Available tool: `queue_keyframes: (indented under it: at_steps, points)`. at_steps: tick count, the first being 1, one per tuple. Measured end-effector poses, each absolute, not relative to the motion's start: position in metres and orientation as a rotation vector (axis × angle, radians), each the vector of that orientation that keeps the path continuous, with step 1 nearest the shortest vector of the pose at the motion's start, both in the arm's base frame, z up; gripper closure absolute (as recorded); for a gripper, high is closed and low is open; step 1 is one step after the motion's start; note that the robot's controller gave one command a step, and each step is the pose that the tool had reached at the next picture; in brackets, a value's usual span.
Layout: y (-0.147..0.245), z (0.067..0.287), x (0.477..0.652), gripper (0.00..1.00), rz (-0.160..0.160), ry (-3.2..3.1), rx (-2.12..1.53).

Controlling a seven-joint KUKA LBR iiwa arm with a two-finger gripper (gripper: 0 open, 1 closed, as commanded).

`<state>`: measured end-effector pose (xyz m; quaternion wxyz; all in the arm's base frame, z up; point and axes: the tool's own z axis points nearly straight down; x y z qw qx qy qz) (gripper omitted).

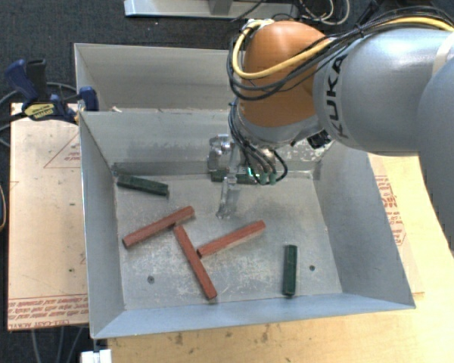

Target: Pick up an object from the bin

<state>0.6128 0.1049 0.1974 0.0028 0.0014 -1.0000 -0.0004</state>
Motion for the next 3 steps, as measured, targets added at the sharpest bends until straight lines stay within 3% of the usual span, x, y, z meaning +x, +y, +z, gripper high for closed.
queue_keyframes:
  at_steps: [1,2,3]
  points:
    - [0.067,0.065,0.557,0.00,0.000,-3.133,0.086]
    - [0.068,0.071,0.561,1.00,-0.002,-3.143,0.088]
    - [0.105,0.214,0.609,1.00,-0.001,-3.038,0.836]
